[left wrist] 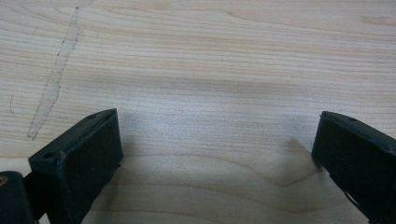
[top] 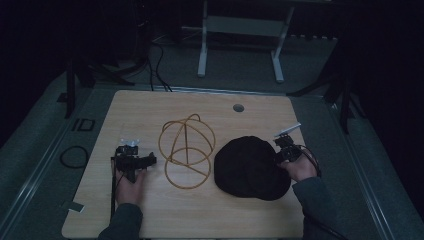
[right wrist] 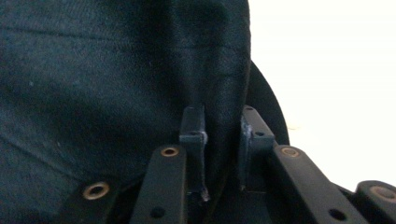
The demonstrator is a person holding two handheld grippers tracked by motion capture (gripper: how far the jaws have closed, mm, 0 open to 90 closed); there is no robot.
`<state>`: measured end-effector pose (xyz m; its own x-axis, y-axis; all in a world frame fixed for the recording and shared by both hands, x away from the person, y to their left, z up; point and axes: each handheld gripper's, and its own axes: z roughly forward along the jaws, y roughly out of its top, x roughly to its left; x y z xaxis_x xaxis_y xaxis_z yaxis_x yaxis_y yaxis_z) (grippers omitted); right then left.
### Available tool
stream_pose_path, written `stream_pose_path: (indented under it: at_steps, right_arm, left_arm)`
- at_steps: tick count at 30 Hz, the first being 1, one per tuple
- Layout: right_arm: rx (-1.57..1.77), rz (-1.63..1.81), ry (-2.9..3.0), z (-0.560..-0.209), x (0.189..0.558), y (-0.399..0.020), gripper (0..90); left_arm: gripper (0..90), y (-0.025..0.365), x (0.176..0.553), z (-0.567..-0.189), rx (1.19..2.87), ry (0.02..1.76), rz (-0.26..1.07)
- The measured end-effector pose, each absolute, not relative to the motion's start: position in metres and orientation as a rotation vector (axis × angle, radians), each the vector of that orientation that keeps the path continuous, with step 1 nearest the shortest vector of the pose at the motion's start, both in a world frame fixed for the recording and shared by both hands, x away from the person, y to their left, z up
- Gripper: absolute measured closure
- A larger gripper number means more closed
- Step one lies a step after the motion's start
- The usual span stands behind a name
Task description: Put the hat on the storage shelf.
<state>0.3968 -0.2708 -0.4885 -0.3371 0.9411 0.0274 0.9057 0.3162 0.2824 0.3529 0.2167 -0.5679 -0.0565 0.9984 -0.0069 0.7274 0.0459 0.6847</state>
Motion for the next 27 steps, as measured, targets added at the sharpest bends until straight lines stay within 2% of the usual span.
stream_pose_path:
  at_steps: [8,27]
  right_arm:
    - [1.782,0.264,2.414,-0.482,0.408,-0.267,81.3]
    - [1.839,0.362,2.494,-0.469,0.424,-0.280,81.9]
  left_arm:
    - [1.2,0.217,0.353,-0.568,1.732,1.837,0.721]
    - [1.2,0.217,0.353,-0.568,1.732,1.837,0.721]
